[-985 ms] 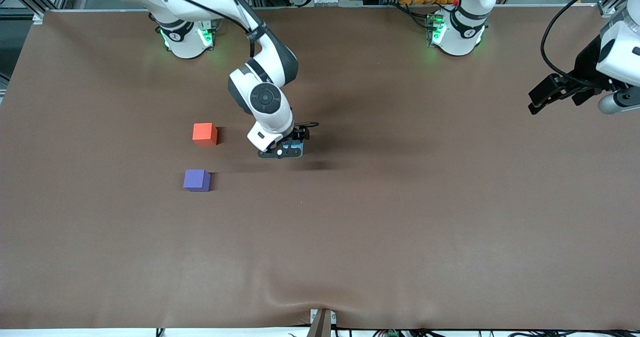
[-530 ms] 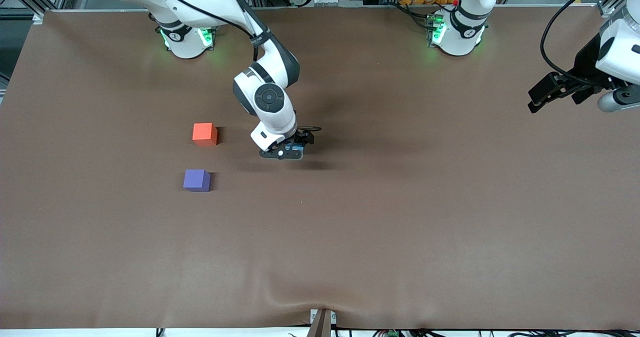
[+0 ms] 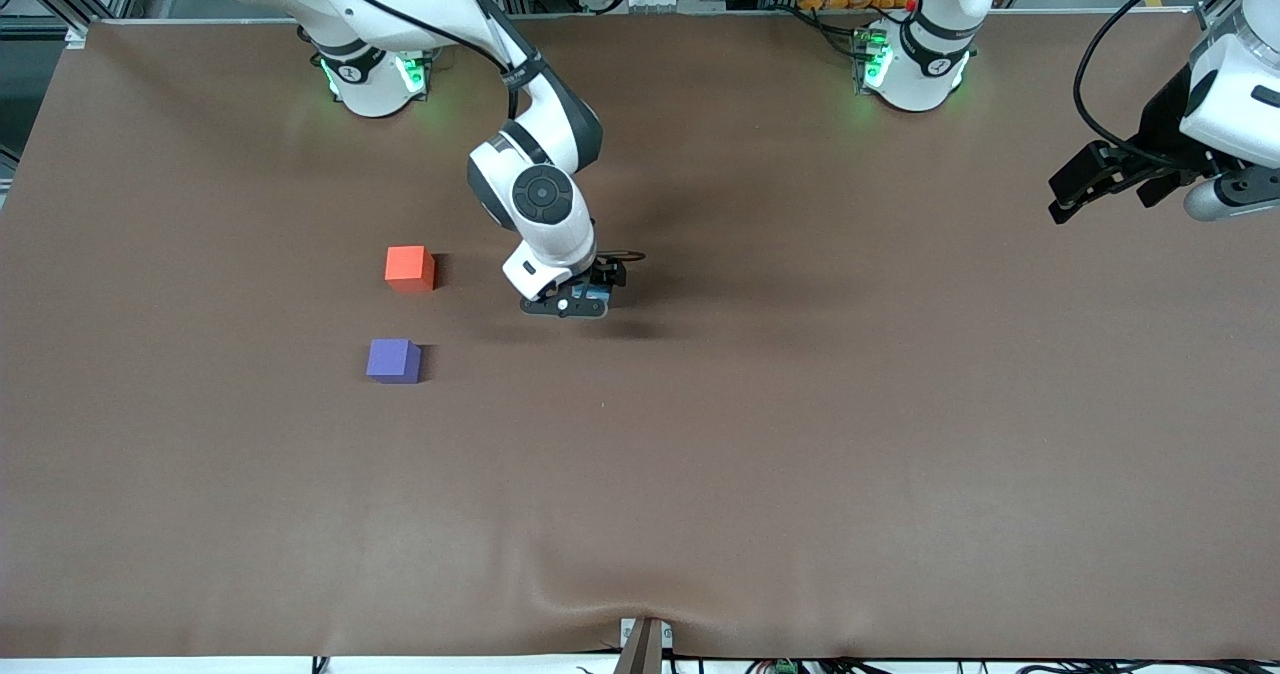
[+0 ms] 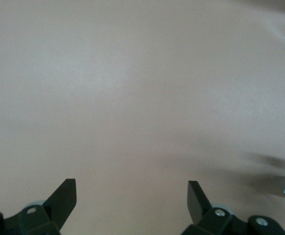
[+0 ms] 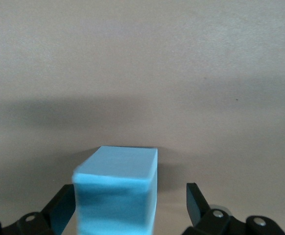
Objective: Place blue block between orange and purple blocks
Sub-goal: 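Close the right gripper on the light blue block, then carry the light blue block with the right gripper toward the orange block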
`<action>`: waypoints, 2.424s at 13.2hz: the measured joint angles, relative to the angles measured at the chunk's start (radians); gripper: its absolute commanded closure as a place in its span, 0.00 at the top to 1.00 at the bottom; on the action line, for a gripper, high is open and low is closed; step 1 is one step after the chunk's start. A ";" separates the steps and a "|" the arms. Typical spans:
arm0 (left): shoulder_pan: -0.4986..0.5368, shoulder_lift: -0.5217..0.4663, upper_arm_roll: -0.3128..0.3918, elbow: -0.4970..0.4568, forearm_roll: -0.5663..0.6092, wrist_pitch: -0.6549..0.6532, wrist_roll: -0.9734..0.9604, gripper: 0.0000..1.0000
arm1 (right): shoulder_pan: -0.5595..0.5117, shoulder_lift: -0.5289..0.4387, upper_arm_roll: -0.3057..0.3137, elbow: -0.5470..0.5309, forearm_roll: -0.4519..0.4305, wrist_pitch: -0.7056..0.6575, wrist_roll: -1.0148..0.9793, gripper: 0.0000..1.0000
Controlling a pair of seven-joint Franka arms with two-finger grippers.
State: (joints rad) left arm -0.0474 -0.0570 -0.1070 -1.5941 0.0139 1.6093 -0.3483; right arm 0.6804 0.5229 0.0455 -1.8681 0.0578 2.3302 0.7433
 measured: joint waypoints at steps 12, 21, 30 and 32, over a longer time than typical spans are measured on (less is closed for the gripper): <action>0.000 0.003 -0.002 -0.010 0.000 0.000 0.000 1.00 | 0.029 0.022 0.002 -0.001 -0.002 0.012 0.014 0.00; -0.001 0.012 -0.003 -0.012 0.000 0.005 0.000 1.00 | -0.165 -0.216 -0.019 0.128 -0.002 -0.488 -0.165 0.00; -0.003 0.023 -0.012 -0.013 0.000 0.015 0.000 1.00 | -0.404 -0.336 -0.023 -0.168 -0.003 -0.263 -0.480 0.00; -0.003 0.024 -0.019 -0.013 0.000 0.019 0.000 1.00 | -0.422 -0.328 -0.023 -0.234 -0.003 -0.200 -0.511 0.00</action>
State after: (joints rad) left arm -0.0508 -0.0329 -0.1263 -1.6072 0.0139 1.6287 -0.3481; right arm 0.2582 0.1945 0.0226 -2.1024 0.0549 2.1306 0.2323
